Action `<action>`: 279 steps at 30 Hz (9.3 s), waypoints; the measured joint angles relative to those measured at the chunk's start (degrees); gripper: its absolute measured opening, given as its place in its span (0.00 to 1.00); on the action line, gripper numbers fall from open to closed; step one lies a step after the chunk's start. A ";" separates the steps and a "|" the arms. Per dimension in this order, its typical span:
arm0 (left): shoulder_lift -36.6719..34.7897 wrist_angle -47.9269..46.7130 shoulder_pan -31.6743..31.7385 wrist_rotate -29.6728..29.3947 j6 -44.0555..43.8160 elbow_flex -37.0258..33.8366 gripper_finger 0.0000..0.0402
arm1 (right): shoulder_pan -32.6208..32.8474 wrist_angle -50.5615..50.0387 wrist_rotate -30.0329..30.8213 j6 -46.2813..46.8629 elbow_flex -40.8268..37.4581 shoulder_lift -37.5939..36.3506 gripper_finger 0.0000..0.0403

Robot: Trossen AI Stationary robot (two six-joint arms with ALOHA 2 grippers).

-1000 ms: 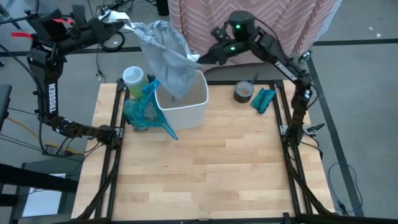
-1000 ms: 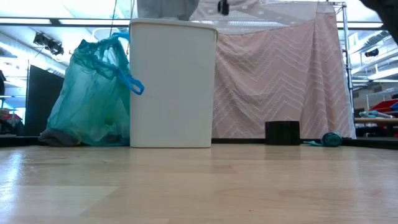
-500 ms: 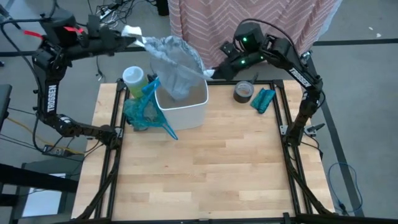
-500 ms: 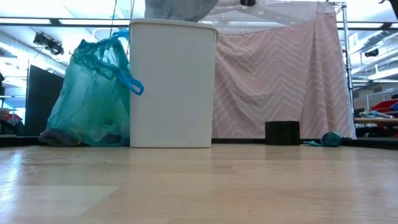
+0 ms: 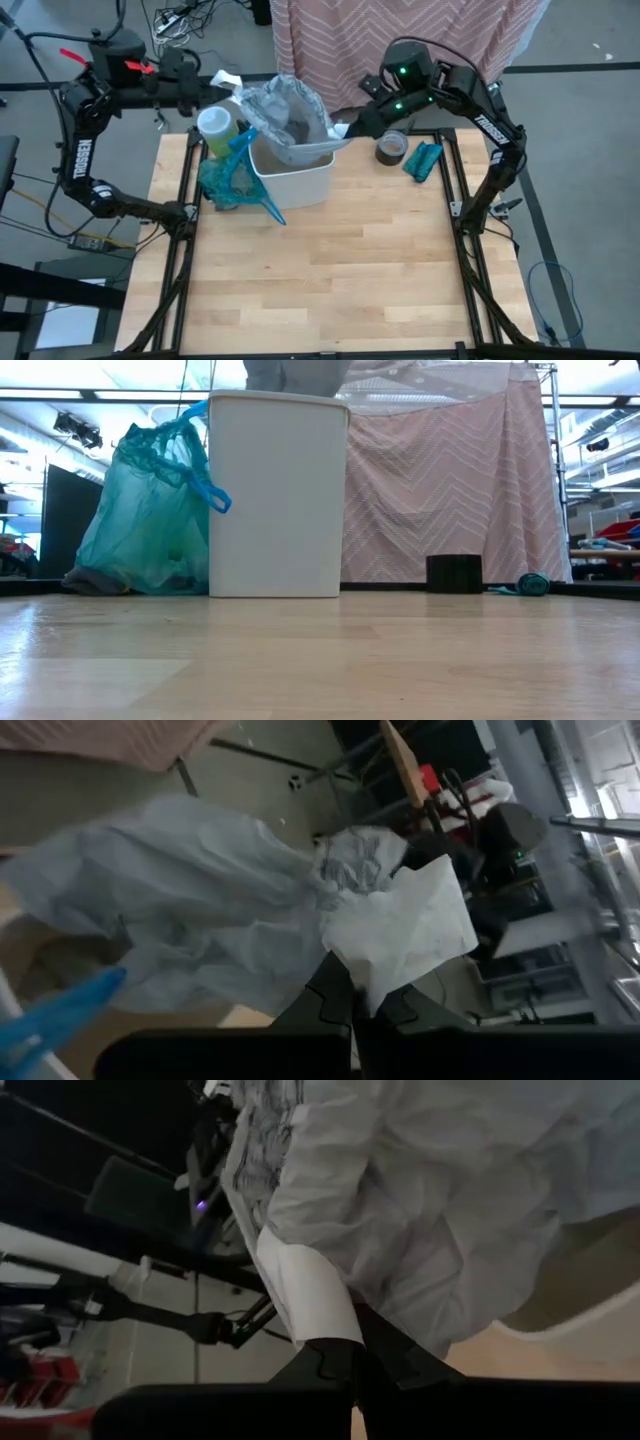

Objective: Place trash/remove bag and relplace
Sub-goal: Insert the gray trash bag into the trash bin

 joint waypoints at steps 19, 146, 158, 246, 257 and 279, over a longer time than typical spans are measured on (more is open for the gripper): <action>-0.25 9.90 -11.20 -3.85 -17.24 0.00 0.01 | 5.89 -0.53 1.76 9.05 -0.02 -6.91 0.00; 2.60 16.04 -11.86 -18.45 17.12 -17.60 0.01 | -4.08 3.17 11.55 -7.18 0.28 9.49 0.00; 2.68 14.55 -12.04 -13.70 17.02 -15.43 0.01 | -1.09 2.46 12.35 -6.57 0.46 5.94 0.00; -6.43 -18.08 -24.00 -28.06 17.16 -23.74 0.02 | 14.50 -1.69 48.78 -12.31 -25.27 -3.42 0.00; -6.43 -18.69 -28.49 -27.71 16.55 -29.63 0.02 | 14.85 -0.49 48.31 -12.71 -30.94 -3.25 0.00; -6.48 -18.17 -28.80 -43.93 20.34 -33.68 0.02 | 12.33 0.63 44.67 -11.64 -31.12 -3.65 0.14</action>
